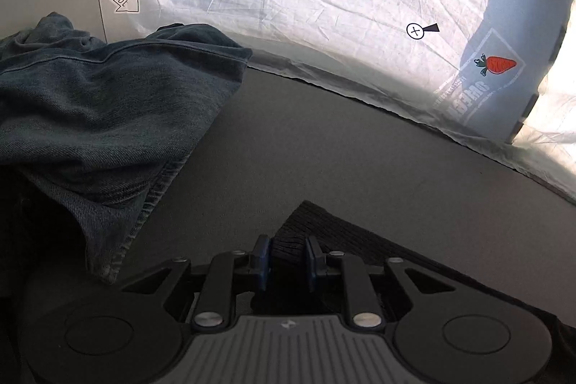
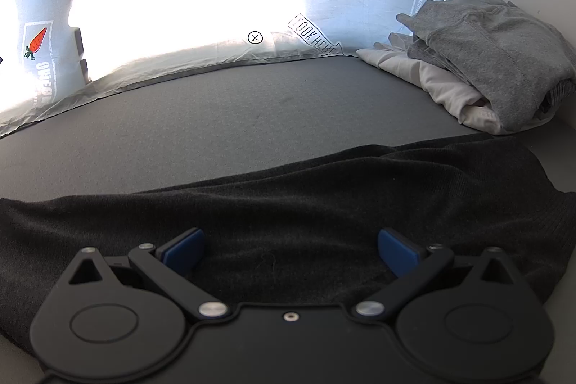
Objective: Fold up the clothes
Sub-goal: 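Grasp the other end of the black strip with the left gripper and lift it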
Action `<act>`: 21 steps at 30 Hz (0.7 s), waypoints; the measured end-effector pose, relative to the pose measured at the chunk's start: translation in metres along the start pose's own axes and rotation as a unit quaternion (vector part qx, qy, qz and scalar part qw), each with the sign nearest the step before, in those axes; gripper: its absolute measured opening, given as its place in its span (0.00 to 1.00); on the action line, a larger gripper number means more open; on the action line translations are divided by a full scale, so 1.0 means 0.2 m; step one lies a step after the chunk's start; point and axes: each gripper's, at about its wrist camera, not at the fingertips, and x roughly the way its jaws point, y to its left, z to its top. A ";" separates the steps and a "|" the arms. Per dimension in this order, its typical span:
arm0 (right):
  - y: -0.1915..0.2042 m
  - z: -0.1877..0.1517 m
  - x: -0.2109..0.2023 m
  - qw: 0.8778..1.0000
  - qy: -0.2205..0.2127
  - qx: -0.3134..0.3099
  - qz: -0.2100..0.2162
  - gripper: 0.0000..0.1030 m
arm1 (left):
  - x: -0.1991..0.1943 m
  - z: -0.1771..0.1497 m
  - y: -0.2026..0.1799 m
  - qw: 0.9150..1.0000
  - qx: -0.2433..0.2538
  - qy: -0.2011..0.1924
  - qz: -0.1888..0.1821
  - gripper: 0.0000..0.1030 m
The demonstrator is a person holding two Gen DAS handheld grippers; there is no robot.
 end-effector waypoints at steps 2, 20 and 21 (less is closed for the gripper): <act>0.00 0.00 0.00 1.000 0.000 0.000 0.000 1.00 | 0.02 -0.06 0.05 1.000 -0.019 0.019 0.006 0.23; 0.00 0.00 0.00 1.000 0.000 0.000 0.000 1.00 | -0.01 -0.20 0.06 0.991 -0.134 0.024 -0.011 0.42; 0.00 0.00 0.00 1.000 0.000 0.000 0.000 1.00 | 0.00 -0.19 0.07 0.988 -0.147 0.030 -0.020 0.08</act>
